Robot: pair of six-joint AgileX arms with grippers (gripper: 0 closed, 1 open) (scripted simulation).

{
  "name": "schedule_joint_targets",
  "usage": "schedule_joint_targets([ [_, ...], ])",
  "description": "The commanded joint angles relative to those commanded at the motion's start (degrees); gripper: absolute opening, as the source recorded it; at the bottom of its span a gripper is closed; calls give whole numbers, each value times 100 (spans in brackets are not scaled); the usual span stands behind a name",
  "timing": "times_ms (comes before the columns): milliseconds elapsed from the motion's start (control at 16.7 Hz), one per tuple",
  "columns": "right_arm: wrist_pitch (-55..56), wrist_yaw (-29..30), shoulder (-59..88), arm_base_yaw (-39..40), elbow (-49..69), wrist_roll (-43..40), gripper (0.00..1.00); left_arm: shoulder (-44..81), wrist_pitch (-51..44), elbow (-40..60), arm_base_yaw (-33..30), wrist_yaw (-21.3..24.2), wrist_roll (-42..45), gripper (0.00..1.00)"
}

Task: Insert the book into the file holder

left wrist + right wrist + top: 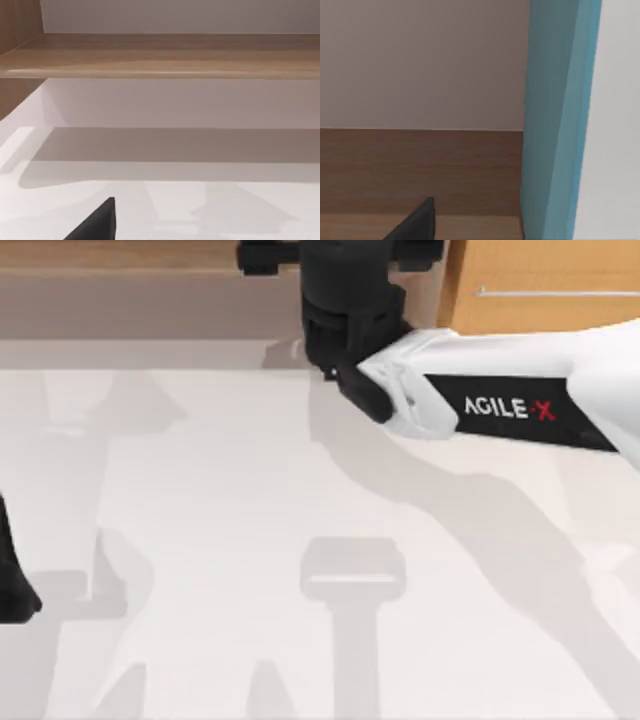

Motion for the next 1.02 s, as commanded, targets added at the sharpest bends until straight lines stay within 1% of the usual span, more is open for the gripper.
schedule_joint_targets([
  [180,-152,-224,120,-237,274,-2,100,0,0,0,0,0,0,100],
  [420,-159,-231,123,-247,283,-3,100,0,0,0,0,0,0,100],
  [1020,-159,-231,123,-247,283,-3,25,0,0,0,0,0,0,100],
])
